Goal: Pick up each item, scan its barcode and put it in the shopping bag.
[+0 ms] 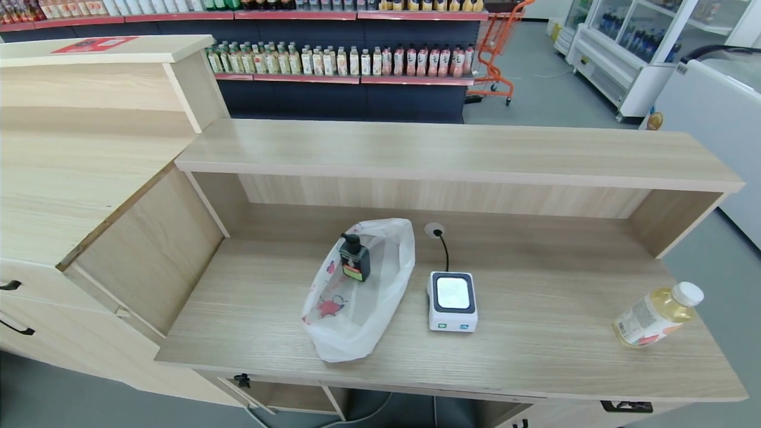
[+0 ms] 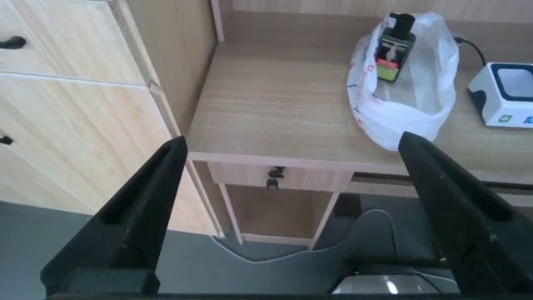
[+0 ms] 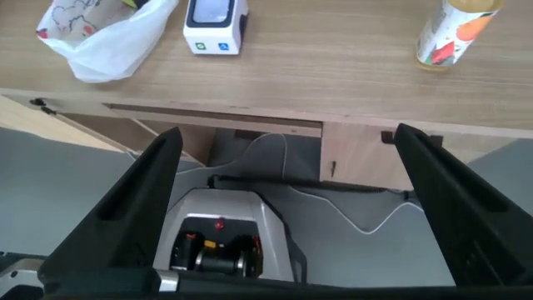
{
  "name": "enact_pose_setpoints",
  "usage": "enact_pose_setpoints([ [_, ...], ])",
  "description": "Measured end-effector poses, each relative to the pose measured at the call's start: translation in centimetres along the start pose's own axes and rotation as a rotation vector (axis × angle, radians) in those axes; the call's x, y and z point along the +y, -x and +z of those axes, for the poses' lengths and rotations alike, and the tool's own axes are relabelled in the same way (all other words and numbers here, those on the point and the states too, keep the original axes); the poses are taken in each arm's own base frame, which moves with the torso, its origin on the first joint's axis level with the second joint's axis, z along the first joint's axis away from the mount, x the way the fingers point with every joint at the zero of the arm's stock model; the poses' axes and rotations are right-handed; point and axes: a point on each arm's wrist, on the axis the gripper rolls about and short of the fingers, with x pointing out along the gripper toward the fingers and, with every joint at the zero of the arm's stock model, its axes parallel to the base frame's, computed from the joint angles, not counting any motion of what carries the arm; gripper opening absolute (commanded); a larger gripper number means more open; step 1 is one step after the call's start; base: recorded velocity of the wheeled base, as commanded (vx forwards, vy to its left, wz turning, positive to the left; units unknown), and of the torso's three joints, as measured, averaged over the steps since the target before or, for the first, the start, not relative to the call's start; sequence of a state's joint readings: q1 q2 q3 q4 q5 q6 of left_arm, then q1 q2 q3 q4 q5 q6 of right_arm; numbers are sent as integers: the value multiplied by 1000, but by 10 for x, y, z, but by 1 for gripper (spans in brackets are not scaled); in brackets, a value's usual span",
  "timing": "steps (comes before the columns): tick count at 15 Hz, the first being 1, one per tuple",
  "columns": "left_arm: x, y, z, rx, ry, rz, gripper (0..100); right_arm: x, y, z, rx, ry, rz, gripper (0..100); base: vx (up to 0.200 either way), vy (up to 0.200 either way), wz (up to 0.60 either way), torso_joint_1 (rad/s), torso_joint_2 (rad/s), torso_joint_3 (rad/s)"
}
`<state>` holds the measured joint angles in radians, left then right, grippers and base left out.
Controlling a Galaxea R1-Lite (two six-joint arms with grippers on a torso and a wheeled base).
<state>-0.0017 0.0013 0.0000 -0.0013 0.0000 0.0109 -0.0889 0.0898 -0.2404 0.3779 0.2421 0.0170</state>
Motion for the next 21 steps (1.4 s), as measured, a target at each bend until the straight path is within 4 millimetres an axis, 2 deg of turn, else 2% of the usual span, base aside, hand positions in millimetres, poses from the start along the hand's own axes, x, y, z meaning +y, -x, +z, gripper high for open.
enact_pose_setpoints([
  [7,0,0,0,0,1,0,100,-3,-10,-10,-10,2,-27,100,0,-200,0,2,2,4],
  [19,0,0,0,0,1,1,100,-4,-11,-11,-5,7,-30,100,0,-200,0,2,0,1],
  [21,0,0,0,0,3,0,100,-4,-11,-11,-5,11,-36,100,0,0,0,0,0,0],
])
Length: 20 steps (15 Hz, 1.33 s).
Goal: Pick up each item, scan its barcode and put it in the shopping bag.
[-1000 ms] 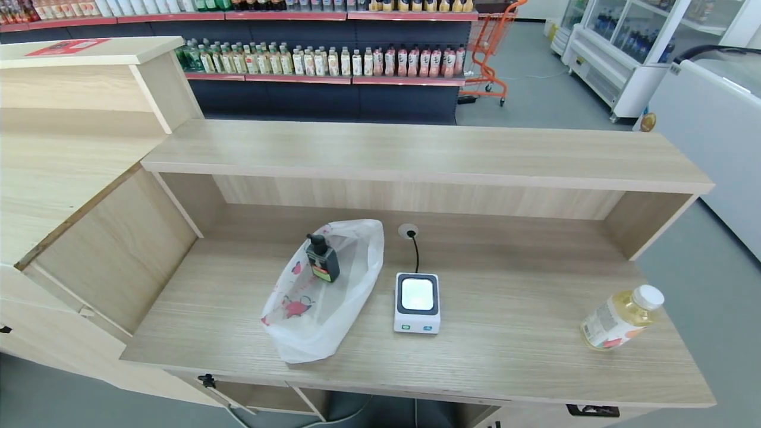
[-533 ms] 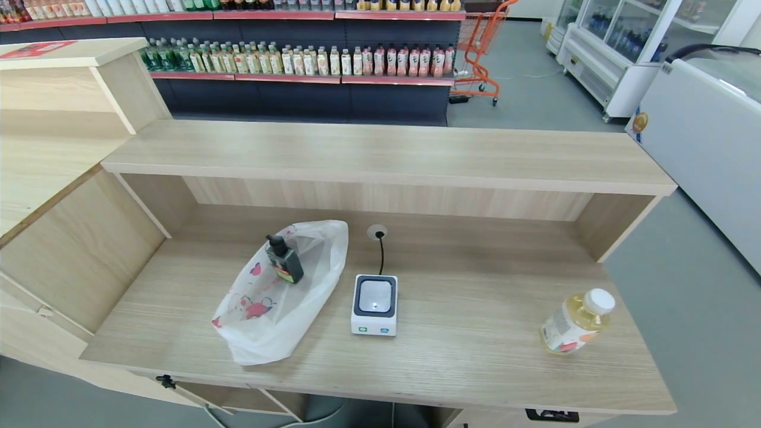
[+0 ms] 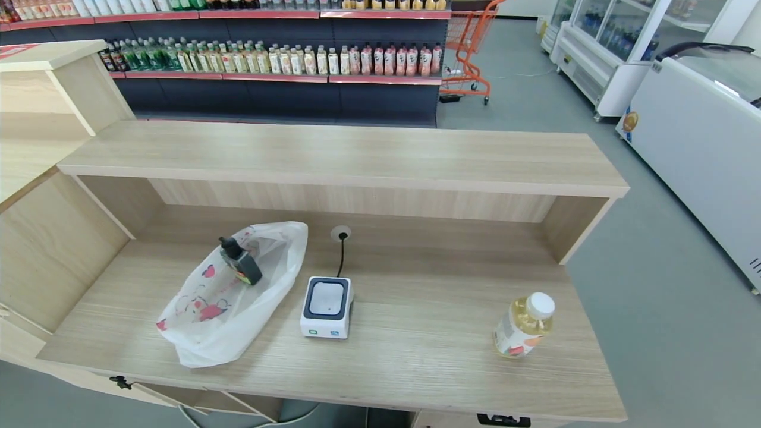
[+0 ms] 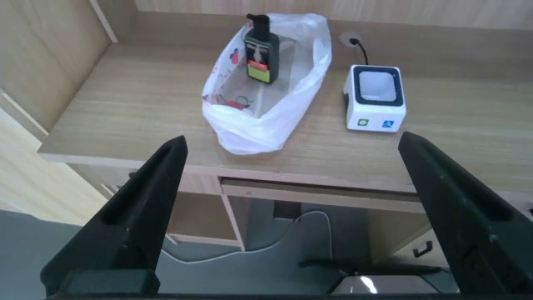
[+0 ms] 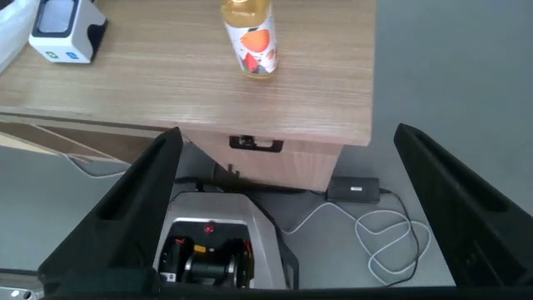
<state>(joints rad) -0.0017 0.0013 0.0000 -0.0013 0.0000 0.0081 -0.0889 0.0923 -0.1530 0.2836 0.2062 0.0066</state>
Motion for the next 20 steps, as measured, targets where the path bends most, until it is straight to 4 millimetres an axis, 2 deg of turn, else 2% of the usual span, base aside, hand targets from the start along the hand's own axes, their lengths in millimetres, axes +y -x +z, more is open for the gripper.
enact_pose_setpoints([
  [7,0,0,0,0,0,1,100,-1,2,4,-6,15,-34,100,0,0,0,0,0,0],
  [9,0,0,0,0,0,0,100,0,5,22,-20,-8,-43,100,0,0,0,0,0,0],
  [11,0,0,0,0,0,1,100,-2,1,51,21,-53,-94,100,0,0,0,0,0,0],
  [13,0,0,0,0,0,0,100,-7,-20,79,136,-106,-154,100,0,0,0,0,0,0],
  [15,0,0,0,0,0,1,100,-13,-52,97,248,-132,-180,100,0,0,0,0,0,0],
  [17,0,0,0,0,0,1,100,-16,-84,99,346,-128,-178,100,0,0,0,0,0,0],
  [20,0,0,0,0,0,1,100,-18,-129,83,462,-52,-152,100,0,0,0,0,0,0],
])
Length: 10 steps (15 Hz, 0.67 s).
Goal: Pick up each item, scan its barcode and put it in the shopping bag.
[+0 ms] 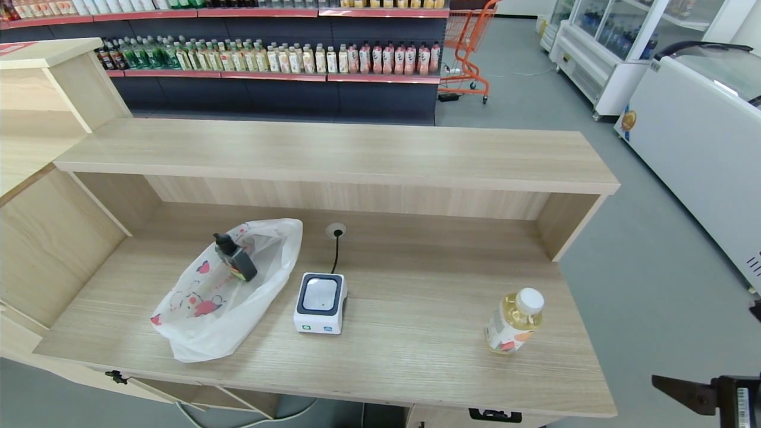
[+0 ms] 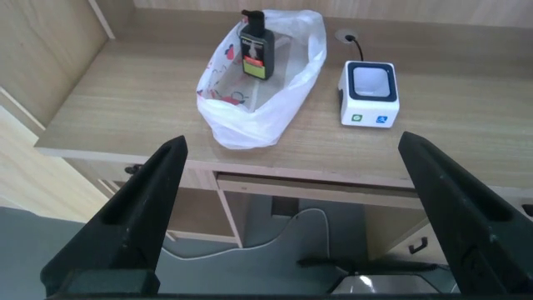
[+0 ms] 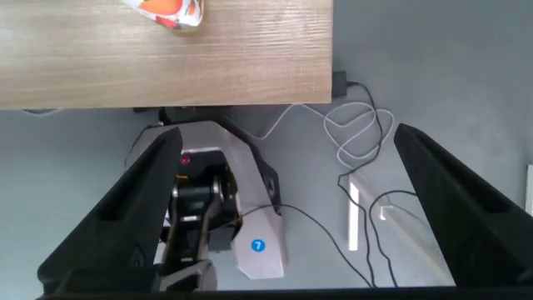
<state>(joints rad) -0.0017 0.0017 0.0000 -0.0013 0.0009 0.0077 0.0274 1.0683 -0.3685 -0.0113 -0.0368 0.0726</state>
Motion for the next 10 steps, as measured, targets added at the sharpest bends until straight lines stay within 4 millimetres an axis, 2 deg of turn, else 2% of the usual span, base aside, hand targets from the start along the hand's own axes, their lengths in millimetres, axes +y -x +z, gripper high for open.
enact_pose_setpoints([
  [3,0,0,0,0,0,0,100,5,-36,-2,74,55,12,100,0,0,0,0,0,0],
  [5,0,0,0,0,0,0,100,12,-61,3,62,79,37,100,0,0,0,0,0,0],
  [10,0,0,0,0,0,0,100,30,-105,5,41,119,99,100,0,0,0,0,0,0],
])
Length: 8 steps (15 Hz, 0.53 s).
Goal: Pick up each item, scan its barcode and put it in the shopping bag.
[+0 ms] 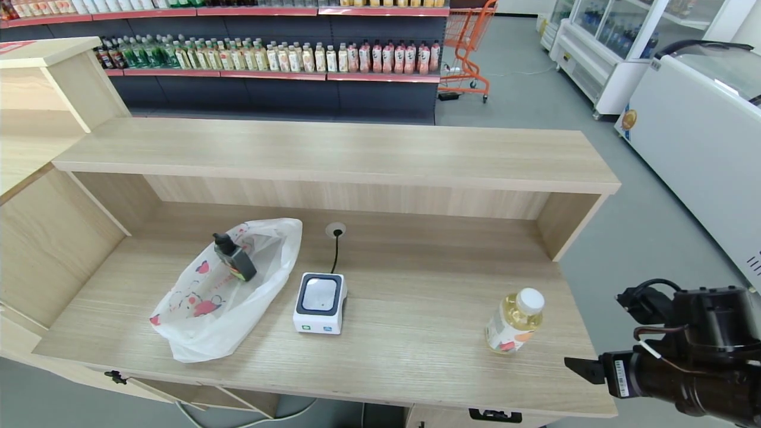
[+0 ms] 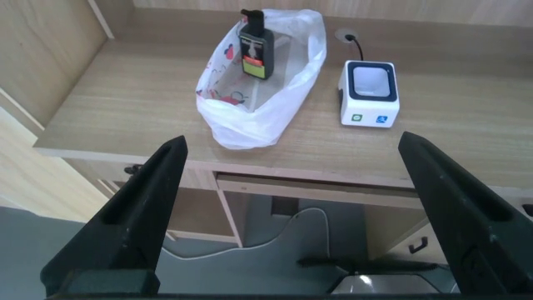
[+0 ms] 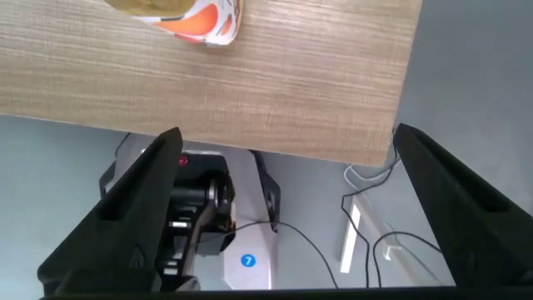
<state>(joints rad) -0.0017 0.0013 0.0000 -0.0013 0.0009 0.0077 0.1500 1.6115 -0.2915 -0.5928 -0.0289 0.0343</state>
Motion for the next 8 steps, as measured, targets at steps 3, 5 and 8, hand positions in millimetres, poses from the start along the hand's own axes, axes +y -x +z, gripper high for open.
enact_pose_setpoints([
  [3,0,0,0,0,0,0,100,7,-19,1,-25,19,25,100,0,0,0,0,0,0],
  [5,0,0,0,0,0,0,100,11,-28,0,-28,29,38,100,0,0,0,0,0,0],
  [8,0,0,0,0,0,-1,100,22,-42,5,-108,51,74,100,0,0,0,0,0,0],
])
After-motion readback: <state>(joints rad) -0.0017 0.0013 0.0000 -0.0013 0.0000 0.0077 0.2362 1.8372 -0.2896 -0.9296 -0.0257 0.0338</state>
